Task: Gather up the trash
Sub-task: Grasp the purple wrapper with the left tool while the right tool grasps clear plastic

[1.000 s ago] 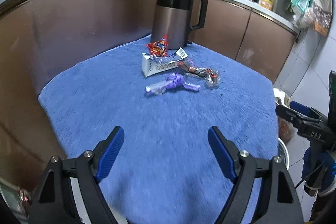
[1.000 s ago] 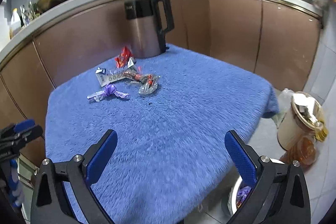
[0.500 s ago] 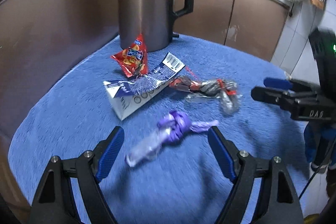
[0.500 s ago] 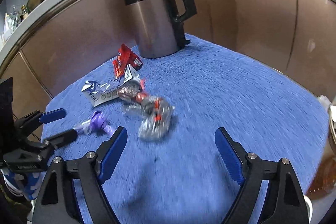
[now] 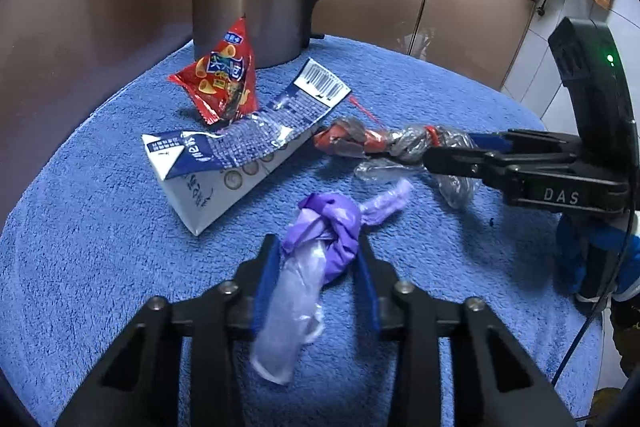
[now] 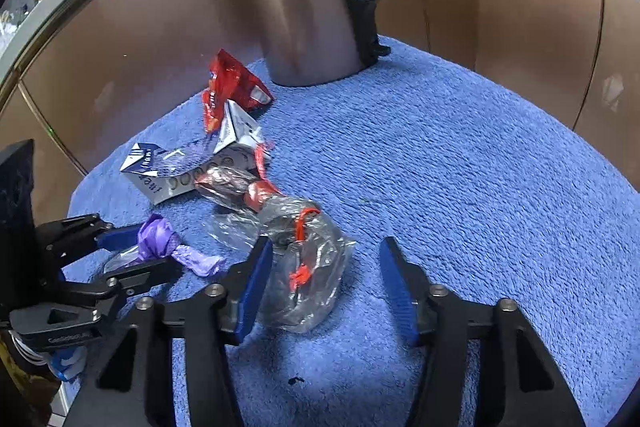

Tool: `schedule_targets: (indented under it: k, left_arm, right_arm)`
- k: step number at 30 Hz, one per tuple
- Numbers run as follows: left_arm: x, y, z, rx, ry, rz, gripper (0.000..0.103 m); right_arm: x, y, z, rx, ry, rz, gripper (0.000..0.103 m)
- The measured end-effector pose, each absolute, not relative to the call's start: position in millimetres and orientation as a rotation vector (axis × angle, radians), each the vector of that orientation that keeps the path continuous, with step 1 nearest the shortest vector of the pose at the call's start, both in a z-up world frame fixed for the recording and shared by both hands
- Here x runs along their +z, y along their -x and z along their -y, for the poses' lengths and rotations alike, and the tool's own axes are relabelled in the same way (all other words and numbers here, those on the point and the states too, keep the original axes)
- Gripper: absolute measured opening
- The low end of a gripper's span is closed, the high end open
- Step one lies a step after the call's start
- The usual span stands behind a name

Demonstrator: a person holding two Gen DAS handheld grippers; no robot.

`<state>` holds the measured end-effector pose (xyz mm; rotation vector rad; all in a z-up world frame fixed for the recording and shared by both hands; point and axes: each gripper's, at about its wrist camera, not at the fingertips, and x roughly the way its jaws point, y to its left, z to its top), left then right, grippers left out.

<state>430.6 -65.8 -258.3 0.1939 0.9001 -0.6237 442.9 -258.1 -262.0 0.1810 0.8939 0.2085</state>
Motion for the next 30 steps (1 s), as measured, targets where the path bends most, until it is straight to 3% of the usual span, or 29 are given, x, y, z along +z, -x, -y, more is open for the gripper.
schedule_targets:
  k: [4,7,30]
  left_arm:
    - [-258,-427,66,-0.603,-0.204,-0.892,0.03]
    - [-254,-418,65,-0.56,-0.212,-0.883,0.03]
    - [-129,-221,14,-0.383,-0.171,-0.587,0.03]
  right_arm:
    - [-264,-443,256,0.21,-0.174,-0.897,0.022]
    - [-260,-437,254,0.195,-0.155,-0.878,0.017]
    - [-145,-209,273,0.087,-0.218,-0.627,0.016]
